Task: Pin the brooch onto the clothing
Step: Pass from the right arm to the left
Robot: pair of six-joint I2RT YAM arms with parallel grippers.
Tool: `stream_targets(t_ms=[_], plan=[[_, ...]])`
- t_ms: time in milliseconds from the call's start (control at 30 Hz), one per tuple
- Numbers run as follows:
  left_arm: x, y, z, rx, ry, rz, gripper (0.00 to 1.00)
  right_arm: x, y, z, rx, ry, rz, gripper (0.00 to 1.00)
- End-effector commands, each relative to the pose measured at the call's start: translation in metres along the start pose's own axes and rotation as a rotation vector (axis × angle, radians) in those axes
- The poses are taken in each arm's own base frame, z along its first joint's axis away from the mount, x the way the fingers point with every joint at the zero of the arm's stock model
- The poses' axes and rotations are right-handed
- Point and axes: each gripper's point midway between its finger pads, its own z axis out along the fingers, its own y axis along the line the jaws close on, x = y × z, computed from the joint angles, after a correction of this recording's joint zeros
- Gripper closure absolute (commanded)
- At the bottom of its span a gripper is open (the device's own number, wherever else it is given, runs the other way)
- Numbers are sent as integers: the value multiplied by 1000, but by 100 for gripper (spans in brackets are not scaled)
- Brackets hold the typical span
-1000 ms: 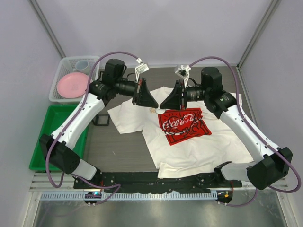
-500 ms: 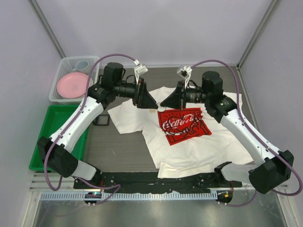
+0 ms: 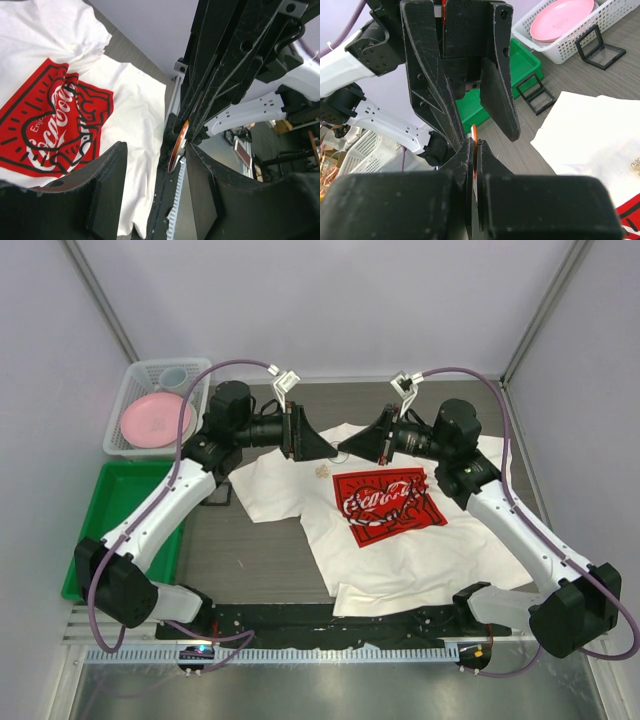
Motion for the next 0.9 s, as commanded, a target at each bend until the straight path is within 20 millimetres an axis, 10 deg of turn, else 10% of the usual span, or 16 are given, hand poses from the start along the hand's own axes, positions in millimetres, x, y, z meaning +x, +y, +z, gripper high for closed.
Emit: stream_targets(t_ms=[0,867], plan=[[-30,-18,-2,37,-117,22,47,-20,15,-2,-24,-73,-19,99],[-32,-11,7,64,-159,-106,59,-19,-4,-4,76,-88,-32,99]])
